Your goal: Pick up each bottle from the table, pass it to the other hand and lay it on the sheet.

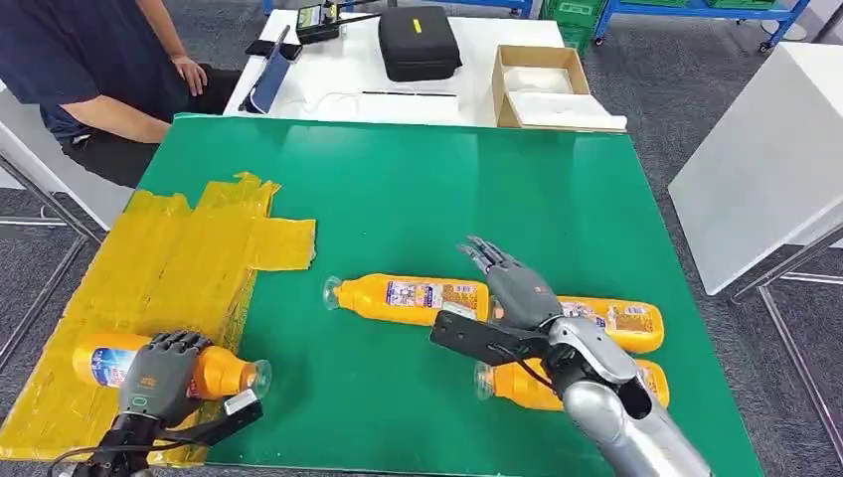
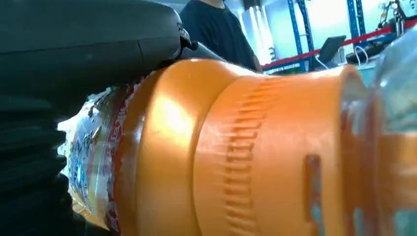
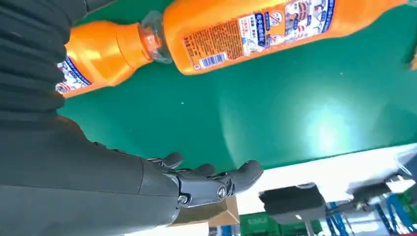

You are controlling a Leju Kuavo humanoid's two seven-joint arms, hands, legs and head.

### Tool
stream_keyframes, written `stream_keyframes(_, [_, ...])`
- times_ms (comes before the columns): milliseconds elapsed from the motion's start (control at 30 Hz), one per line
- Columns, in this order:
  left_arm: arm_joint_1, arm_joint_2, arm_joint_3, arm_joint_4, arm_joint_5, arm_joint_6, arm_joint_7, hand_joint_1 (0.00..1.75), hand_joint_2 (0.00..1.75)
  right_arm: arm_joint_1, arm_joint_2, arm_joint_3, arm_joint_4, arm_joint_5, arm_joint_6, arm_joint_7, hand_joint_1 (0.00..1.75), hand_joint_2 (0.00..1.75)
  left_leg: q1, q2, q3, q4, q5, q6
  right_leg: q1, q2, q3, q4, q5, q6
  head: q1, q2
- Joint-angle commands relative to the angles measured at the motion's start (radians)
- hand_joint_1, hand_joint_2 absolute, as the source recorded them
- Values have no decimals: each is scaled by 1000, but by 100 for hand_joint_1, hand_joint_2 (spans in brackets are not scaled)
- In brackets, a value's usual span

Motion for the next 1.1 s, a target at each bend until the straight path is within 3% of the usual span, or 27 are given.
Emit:
stream_keyframes(33, [-93,41,-77,214,65,-87,-48,175,175,-135,65,15,235,-61,35,12,0,175,-1,1,3,-2,1,0,-1,2,2,0,1,-2,0,0])
stream_keyframes(67, [-102,42,-78,231,70,-94,-46,175,175,-139,72,17,249,-62,35,13,0,175,-1,2,5,-3,2,1,-1,4,3,-1,2,-2,0,0])
stream_keyframes(100, [-111,36,-72,247,79,-100,-42,28,175,-140,78,20,261,-62,34,15,0,175,-1,1,5,-3,2,0,-1,3,3,0,1,-2,0,0])
stream_keyframes(133, [-129,11,-35,279,136,-186,-3,0,175,-138,88,21,278,-61,30,23,0,175,-2,0,6,-3,3,0,-2,2,4,0,2,-3,0,0])
stream_keyframes(167, [-132,23,-48,269,161,-208,-36,0,175,-139,96,25,294,-61,30,24,0,175,-1,-1,5,-3,4,0,-1,1,3,0,1,-2,0,0])
stream_keyframes(200, [-133,31,-46,271,192,-216,-68,0,0,-142,100,28,306,-61,30,24,0,175,-1,-3,5,-2,4,-1,-1,0,4,0,1,-2,0,0])
stream_keyframes(400, [-108,-15,-21,150,507,-334,-295,0,0,-148,132,24,480,-5,13,13,0,175,-1,0,8,-3,6,-2,0,2,5,2,5,-5,0,0])
stream_keyframes(667, [-72,-92,39,-34,631,-343,-311,0,0,-130,162,14,479,46,22,13,0,175,-1,-4,4,-1,7,-2,0,-2,3,4,3,-5,1,0])
stream_keyframes(1100, [-79,-95,35,-55,632,-362,-294,0,0,-134,169,18,469,53,28,25,0,175,0,-5,-1,-1,7,-2,0,-2,-4,4,3,-5,0,0])
